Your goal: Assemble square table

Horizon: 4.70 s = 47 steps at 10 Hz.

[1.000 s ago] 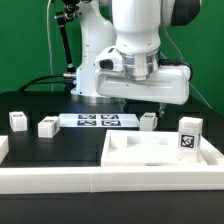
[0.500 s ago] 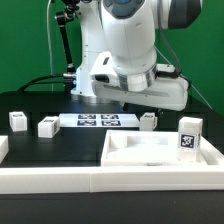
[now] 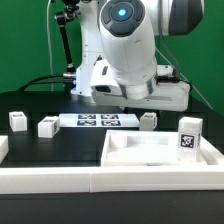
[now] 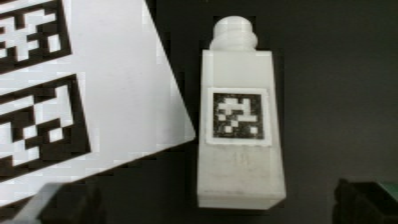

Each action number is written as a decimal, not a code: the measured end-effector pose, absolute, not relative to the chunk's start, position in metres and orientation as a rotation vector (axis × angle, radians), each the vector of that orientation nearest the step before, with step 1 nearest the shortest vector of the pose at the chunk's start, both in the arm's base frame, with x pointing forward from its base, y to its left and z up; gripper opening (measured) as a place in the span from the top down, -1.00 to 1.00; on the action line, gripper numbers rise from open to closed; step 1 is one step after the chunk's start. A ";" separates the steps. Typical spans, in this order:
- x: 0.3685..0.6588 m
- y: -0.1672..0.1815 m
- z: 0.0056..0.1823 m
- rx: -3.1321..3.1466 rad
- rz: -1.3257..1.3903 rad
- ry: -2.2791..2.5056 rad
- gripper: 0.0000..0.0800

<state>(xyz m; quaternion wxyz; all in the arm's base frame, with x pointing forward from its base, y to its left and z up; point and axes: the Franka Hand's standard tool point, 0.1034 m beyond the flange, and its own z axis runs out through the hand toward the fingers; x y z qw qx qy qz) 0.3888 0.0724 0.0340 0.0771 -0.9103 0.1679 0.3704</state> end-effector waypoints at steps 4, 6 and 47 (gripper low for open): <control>0.391 0.081 0.032 -2.742 1.086 0.478 -0.62; 0.389 0.082 0.029 -2.744 1.099 0.501 -0.62; 0.470 0.042 0.083 -3.010 0.007 0.439 0.27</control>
Offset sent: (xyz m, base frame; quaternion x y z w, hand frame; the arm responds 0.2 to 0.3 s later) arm -0.0005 0.0203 0.0004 0.0082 0.0190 -0.0317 0.9993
